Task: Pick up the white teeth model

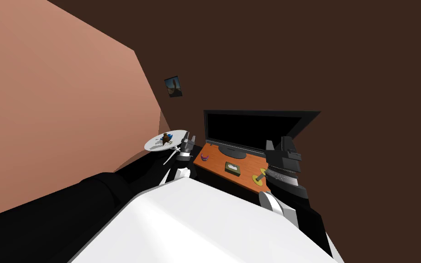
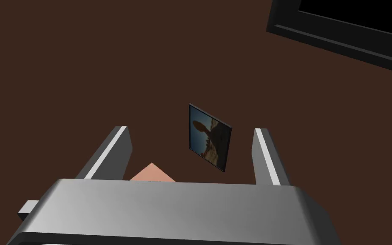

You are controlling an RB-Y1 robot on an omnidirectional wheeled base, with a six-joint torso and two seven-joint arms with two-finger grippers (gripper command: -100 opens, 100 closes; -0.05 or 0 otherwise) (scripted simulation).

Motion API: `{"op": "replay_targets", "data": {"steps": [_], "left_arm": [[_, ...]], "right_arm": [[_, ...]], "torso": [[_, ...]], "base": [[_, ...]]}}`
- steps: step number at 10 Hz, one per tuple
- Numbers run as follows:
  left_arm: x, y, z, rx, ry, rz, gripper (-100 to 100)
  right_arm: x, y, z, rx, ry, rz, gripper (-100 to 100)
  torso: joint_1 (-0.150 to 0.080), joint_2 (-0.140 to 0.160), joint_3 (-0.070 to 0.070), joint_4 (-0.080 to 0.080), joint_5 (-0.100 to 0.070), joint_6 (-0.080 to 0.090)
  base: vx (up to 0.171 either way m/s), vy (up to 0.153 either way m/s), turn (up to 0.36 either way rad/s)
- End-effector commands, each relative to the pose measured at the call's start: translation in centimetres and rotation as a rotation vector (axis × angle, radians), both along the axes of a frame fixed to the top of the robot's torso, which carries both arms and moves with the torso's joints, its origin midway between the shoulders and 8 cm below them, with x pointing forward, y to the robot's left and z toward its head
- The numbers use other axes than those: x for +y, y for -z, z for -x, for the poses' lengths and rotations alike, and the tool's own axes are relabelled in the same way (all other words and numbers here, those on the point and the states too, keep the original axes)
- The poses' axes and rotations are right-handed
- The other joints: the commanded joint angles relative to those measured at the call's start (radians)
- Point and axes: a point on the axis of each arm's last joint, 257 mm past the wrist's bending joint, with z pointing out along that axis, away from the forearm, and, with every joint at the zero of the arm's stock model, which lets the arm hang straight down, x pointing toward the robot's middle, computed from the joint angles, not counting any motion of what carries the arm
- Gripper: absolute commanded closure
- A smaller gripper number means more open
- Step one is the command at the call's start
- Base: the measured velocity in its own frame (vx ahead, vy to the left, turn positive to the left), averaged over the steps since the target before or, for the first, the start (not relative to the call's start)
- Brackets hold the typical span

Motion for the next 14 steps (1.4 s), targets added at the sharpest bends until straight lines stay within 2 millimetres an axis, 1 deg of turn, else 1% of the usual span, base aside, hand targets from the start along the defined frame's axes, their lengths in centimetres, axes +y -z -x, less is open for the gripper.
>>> {"op": "replay_targets", "data": {"steps": [1, 3, 6, 7, 11, 13, 14], "left_arm": [[-0.2, 1.3, -0.7, 0.029, 0.011, -0.027, -100], [-0.2, 3.2, -1.5, 0.068, 0.018, -0.053, -100], [0.0, 6.5, -3.0, 0.133, 0.023, -0.088, -100], [0.1, 7.0, -3.1, 0.144, 0.022, -0.087, -100], [0.6, 11.1, -4.6, 0.219, 0.021, -0.114, -100], [1.1, 14.1, -5.5, 0.275, 0.019, -0.126, -100], [1.2, 15.3, -5.6, 0.299, 0.017, -0.124, -100]], "right_arm": [[0.0, 0.0, 0.0, 0.000, 0.000, 0.000, 0], [0.0, 0.0, 0.0, 0.000, 0.000, 0.000, 0], [0.0, 0.0, 0.0, 0.000, 0.000, 0.000, 0], [0.0, 0.0, 0.0, 0.000, 0.000, 0.000, 0], [0.0, 0.0, 0.0, 0.000, 0.000, 0.000, 0], [0.0, 0.0, 0.0, 0.000, 0.000, 0.000, 0], [0.0, 0.0, 0.0, 0.000, 0.000, 0.000, 0]], "torso": [[0.000, 0.000, 0.000, 0.000, 0.000, 0.000], [0.001, 0.002, 0.001, 0.000, 0.000, 0.000], [0.001, 0.003, 0.002, 0.001, 0.000, 0.000], [0.001, 0.003, 0.002, 0.001, 0.000, 0.000], [0.001, 0.002, 0.001, 0.001, 0.000, 0.000], [0.001, 0.003, 0.002, 0.001, 0.000, 0.000], [0.001, 0.003, 0.002, 0.001, 0.000, 0.000]], "base": [[-0.018, 0.001, 0.001], [-0.035, 0.008, 0.000], [-0.045, 0.008, 0.000], [-0.036, 0.002, 0.000], [-0.036, 0.006, -0.002], [-0.051, 0.010, -0.013], [-0.044, 0.012, -0.005]]}}
